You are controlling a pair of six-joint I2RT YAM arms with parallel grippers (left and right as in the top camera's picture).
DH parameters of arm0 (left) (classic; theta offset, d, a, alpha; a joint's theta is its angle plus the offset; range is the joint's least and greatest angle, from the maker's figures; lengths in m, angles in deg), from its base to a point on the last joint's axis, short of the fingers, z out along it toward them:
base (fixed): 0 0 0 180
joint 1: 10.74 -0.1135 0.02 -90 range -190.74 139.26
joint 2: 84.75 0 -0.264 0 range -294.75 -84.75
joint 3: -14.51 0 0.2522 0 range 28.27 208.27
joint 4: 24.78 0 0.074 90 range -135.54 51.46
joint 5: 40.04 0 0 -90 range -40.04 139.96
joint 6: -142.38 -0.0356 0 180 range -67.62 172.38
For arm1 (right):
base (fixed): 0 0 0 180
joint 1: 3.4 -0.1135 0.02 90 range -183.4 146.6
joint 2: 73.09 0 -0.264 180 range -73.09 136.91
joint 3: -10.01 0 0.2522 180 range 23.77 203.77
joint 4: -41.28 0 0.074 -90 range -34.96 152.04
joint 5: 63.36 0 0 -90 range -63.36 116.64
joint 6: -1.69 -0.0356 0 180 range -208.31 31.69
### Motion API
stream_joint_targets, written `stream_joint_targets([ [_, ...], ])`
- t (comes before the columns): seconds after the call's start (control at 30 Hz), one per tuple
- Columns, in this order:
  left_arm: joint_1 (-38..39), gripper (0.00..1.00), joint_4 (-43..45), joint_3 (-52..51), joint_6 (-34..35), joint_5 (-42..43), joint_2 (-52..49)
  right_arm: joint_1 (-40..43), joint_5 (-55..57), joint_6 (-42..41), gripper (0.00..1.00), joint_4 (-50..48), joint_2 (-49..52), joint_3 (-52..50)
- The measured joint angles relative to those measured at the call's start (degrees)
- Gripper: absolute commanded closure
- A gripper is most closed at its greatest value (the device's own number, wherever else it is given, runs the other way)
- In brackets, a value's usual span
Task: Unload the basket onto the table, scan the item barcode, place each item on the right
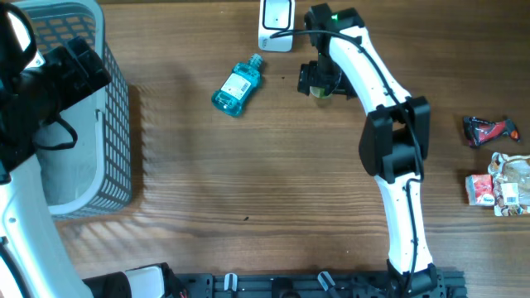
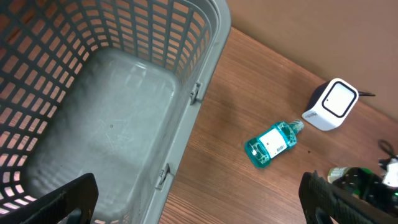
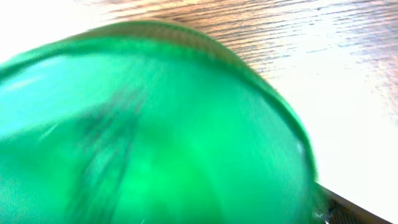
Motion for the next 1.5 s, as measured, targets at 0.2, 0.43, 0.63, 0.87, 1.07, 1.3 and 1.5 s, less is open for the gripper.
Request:
stream_joint_targets([
  [0.2,0.0,0.00,0.0,0.0,0.0,0.0,0.0,0.0,-4.0,9.2,0.00,0.8,-7.5,0.0],
  [0.43,0.0,0.00,0.0,0.0,0.0,0.0,0.0,1.2,-4.8,32.9,0.00,0.2,-9.3,0.0],
  [0.63,0.0,0.00,0.0,0.0,0.0,0.0,0.0,3.2,-4.3,41.7,0.00,-5.4,-9.1,0.0],
  [0.87,0.0,0.00,0.0,0.0,0.0,0.0,0.0,2.5,-4.2,45.0,0.00,-6.3,-1.8,0.0],
  [1.07,0.0,0.00,0.0,0.0,0.0,0.0,0.0,0.3,-3.3,46.3,0.00,-9.3,1.7,0.0],
  [1.3,0.0,0.00,0.0,0.0,0.0,0.0,0.0,0.3,-3.0,47.1,0.00,-10.6,2.6,0.0],
  [1.5,0.0,0.00,0.0,0.0,0.0,0.0,0.0,0.3,-2.5,49.2,0.00,-11.1,4.3,0.0],
])
